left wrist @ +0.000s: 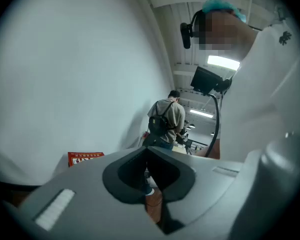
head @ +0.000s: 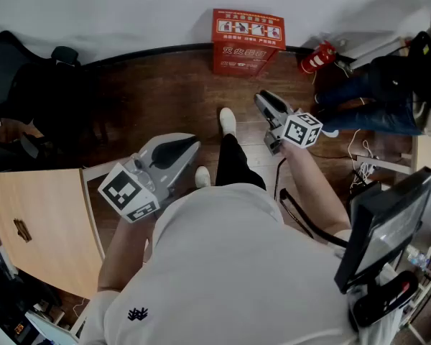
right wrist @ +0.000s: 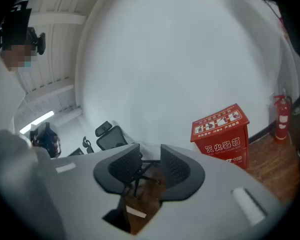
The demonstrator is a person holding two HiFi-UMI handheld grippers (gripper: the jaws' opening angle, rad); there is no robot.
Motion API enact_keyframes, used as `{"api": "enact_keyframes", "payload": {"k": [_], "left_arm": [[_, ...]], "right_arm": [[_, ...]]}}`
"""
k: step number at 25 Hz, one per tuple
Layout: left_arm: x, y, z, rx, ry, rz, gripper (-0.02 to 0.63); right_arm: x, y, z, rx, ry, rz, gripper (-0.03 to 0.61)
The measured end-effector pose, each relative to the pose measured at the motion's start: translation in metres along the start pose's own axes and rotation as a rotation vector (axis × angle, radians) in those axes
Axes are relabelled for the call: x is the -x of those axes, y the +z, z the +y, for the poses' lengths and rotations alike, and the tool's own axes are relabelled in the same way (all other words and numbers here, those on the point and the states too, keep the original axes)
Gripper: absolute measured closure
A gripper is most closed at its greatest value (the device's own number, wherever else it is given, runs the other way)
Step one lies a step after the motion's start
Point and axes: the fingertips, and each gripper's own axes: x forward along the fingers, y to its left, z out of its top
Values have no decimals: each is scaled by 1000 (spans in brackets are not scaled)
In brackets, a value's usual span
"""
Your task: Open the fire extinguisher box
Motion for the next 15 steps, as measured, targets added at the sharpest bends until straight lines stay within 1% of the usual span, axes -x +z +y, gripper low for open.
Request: {"api": "enact_keyframes", "payload": {"k": [4, 6, 8, 10, 11, 13, 15], "left_arm": [[-52, 25, 24, 23, -6, -3, 618], [-81, 20, 41, 12, -8, 14, 618], [-106, -9, 74, -15, -44, 3, 618], [-126, -53, 116, -53, -121, -47, 618], [-131, -72, 134, -65, -151, -67, 618], [-135, -92, 154, -64, -172, -76, 618], [-143, -92, 163, -47, -165, -63, 618]], "right_arm": [[-38, 14, -80, -92, -18, 10, 460], [-63, 6, -125, -122, -32, 30, 456], [-103, -14, -185, -118, -54, 35, 451], [-145, -29, -254, -83, -82, -1, 437], [-162, -33, -280, -75, -92, -21, 434], [-185, -40, -310, -105, -106, -39, 425], [-195, -40, -330, -157, -129, -42, 408]]}}
